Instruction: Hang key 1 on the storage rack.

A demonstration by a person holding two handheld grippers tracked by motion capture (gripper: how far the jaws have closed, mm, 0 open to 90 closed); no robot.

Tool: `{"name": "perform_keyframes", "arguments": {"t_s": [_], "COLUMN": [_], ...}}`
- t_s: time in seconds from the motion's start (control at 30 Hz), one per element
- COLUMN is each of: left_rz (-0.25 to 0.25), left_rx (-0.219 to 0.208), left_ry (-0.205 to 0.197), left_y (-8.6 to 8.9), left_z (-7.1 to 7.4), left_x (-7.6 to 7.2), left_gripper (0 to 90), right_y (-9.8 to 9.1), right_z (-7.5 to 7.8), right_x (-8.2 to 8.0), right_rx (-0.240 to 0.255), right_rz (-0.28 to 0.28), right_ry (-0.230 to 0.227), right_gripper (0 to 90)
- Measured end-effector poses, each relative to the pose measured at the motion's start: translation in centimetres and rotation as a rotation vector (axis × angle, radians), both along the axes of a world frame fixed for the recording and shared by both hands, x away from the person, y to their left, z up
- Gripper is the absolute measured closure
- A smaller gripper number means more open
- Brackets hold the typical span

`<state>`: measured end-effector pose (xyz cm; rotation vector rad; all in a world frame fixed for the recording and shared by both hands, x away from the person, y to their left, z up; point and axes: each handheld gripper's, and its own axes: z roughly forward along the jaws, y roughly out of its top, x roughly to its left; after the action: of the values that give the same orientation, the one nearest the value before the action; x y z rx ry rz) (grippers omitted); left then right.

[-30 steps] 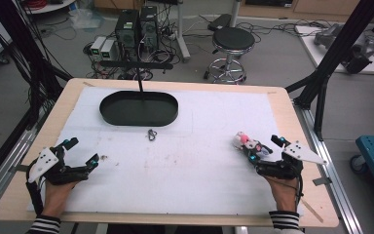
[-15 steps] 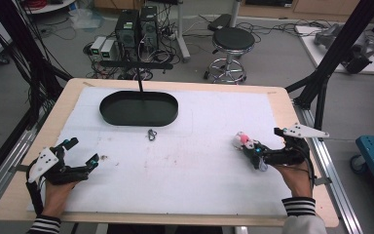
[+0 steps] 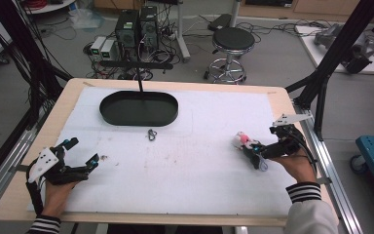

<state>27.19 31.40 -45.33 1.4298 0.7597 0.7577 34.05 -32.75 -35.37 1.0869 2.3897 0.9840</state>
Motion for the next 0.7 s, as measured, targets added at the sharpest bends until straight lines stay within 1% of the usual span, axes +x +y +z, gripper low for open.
{"name": "perform_keyframes", "arguments": {"t_s": [0.07, 0.17, 0.23, 0.3, 0.5, 0.7], "left_rz": [0.000, 0.001, 0.000, 0.000, 0.000, 0.001], "left_rx": [0.000, 0.001, 0.000, 0.002, 0.000, 0.000], "left_ry": [0.000, 0.000, 0.001, 0.000, 0.000, 0.001], "left_y": [0.0, 0.0, 0.0, 0.0, 0.0, 0.0], "left_z": [0.0, 0.0, 0.0, 0.0, 0.0, 0.0], "left_x": [0.0, 0.0, 0.0, 0.0, 0.0, 0.0], "left_gripper": [1.7, 1.7, 1.7, 1.7, 1.7, 1.7], "right_y": [0.1, 0.0, 0.0, 0.0, 0.3, 0.6], "right_z": [-0.1, -0.3, -0.6, -0.8, -1.4, -2.2], "right_x": [0.4, 1.1, 1.4, 1.7, 2.4, 3.0], "right_rx": [-0.027, -0.045, -0.045, -0.060, -0.085, -0.145], "right_rz": [0.005, 0.010, 0.004, -0.005, 0.002, 0.002], "right_ry": [0.027, 0.057, 0.068, 0.083, 0.127, 0.171], "right_gripper": [0.8, 0.8, 0.8, 0.8, 0.8, 0.8]}}
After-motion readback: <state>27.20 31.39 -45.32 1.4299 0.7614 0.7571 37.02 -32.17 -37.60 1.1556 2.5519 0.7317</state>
